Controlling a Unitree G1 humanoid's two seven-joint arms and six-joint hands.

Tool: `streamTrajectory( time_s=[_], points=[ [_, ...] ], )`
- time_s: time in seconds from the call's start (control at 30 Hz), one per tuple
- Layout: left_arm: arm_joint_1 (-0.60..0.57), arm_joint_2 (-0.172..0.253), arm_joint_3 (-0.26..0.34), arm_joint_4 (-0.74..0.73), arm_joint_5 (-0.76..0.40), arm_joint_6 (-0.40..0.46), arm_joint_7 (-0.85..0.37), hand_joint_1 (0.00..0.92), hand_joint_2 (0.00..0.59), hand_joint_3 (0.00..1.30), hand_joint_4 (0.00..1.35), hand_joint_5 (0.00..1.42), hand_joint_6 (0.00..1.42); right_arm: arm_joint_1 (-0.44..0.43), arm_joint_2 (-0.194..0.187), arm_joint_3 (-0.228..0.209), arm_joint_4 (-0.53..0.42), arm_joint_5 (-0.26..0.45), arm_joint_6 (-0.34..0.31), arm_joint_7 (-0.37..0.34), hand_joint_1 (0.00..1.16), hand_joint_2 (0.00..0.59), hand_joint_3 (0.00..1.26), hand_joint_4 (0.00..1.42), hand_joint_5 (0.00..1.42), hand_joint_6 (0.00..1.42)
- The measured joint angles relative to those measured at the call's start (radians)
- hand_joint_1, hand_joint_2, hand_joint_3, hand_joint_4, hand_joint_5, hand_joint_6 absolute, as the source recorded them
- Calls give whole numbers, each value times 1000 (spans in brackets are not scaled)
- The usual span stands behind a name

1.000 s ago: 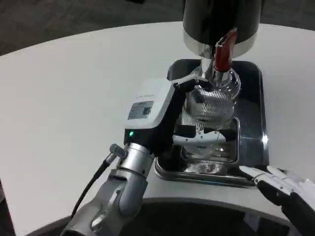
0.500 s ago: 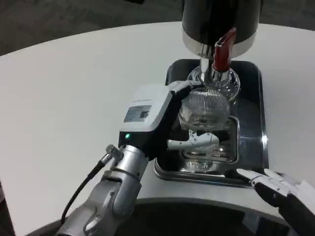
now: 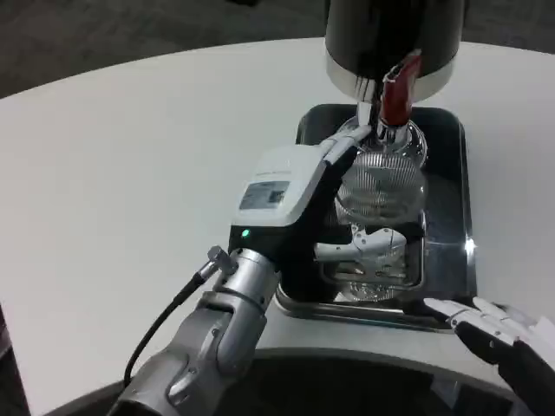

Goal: Grasp the cup under the faucet to collect the drink, then remove the cup.

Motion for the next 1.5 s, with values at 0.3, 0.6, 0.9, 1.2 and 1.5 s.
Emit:
streamTrajectory(
  time_s=[0.3,0.6,0.9,1.2,1.5],
  points=[
    [-2,-6,-9,-4,1,0,0,249,96,179,144,304,544,19,0,-11,0,4,0,1,484,450,165,127,50,1],
    [59,33,6,-84,1,1,-1,218,83,169,132,305,540,34,0,-6,-2,1,0,1,484,450,165,128,50,1],
    [111,60,40,-174,1,19,-1,195,82,169,129,310,516,20,0,12,-4,-9,0,1,484,450,173,129,50,1],
    [169,67,68,-284,0,37,-23,194,81,169,120,314,482,21,0,17,-5,-11,0,1,484,450,174,129,50,1],
    [296,109,152,-499,-23,39,-74,120,84,212,157,319,470,25,1,16,-8,-9,0,1,484,450,174,129,50,1]
  ],
)
